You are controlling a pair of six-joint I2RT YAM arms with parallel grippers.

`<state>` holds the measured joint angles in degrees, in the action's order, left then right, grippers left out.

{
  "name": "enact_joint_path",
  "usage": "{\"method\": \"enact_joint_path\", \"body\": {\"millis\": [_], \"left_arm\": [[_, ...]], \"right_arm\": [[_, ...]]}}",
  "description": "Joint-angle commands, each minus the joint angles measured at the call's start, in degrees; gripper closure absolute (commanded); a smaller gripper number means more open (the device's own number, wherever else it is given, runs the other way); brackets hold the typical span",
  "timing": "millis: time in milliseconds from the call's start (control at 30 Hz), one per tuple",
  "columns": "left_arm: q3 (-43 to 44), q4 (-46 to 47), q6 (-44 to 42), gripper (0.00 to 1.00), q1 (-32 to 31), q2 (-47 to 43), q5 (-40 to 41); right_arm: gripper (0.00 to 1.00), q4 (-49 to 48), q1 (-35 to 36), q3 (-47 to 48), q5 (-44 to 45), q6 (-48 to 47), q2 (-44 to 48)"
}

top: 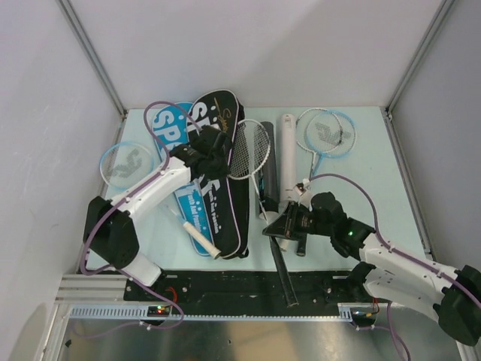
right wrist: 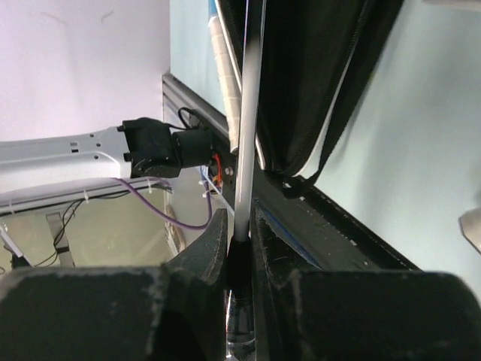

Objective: Pack up the badminton gear
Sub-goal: Place the racket in the racket bag.

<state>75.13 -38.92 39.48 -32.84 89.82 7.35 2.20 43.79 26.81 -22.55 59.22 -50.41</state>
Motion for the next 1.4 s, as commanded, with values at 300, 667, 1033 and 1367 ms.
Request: {"method": "enact_joint_path", "body": {"millis": [300,667,1033,1367], "left_arm": [[-1.17,3.16,-2.83,1.0,0.28,-6.64,-8.31],[-6.94,4.6,-4.14,1.0,1.02,-8.63,-8.43],[-11.06,9.6,-5.66,1.0,1.07,-12.89,-14.26],[-13.6,9.95,-6.29,1.0,2.36,-14.06,-10.49]], "right_arm": [[1.0,-13.2,-0.19,8.31,-4.24,-5.93,-14.25],[1.0,-17.68,0.4,11.25,-10.05,-6.89,-19.85],[1.0,-24.06,-5.02,18.83,-13.67,-8.5,-34.75],[1.0,-25.12,-2.66,21.95,-21.65,-7.62,-39.69]]}}
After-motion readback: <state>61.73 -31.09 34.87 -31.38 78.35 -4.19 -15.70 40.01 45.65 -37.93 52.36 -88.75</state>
